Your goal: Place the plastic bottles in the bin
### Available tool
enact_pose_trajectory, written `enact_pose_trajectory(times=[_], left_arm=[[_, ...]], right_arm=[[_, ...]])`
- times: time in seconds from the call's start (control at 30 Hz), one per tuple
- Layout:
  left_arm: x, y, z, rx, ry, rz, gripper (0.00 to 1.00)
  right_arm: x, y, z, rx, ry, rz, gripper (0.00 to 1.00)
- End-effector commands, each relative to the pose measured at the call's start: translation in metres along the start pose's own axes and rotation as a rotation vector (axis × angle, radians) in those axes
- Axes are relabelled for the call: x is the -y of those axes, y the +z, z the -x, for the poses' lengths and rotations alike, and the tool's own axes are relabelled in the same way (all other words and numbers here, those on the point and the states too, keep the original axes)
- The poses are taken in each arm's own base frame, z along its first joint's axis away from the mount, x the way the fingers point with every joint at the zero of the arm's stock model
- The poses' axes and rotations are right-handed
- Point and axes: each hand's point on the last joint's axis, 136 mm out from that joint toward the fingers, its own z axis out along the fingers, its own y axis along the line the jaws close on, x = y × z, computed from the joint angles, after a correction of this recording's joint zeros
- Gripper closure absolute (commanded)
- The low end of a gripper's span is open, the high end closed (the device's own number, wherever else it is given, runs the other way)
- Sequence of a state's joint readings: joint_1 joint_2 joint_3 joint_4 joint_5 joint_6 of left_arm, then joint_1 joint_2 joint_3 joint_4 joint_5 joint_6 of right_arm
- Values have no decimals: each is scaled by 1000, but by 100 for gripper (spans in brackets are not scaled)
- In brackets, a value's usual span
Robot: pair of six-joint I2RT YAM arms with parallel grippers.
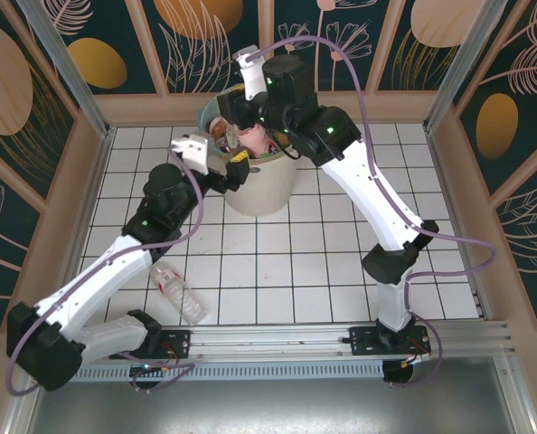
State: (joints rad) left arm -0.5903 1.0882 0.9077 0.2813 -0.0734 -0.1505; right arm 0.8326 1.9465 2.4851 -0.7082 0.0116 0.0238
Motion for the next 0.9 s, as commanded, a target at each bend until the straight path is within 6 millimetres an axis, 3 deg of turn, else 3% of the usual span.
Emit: enact_pose_trajectory(times=[0.0, 0.13, 0.3, 0.63, 0.87], left_arm=[[-11, -34, 8, 39, -29, 56, 2], [-24, -65, 12, 69, -40, 115, 2], [-41, -86, 10, 47, -93, 208, 2], [-48, -88, -6, 19, -164, 244, 1], [-61, -88, -13, -20, -189, 330, 1]], right_arm=[[-1, 8, -8, -20, -54, -43, 65], [13, 22, -49, -159, -42, -88, 63], [60, 17, -91, -272, 49, -203, 65], [107, 2, -141, -240, 156, -248, 65], [110, 26, -175, -323, 147, -228, 65]])
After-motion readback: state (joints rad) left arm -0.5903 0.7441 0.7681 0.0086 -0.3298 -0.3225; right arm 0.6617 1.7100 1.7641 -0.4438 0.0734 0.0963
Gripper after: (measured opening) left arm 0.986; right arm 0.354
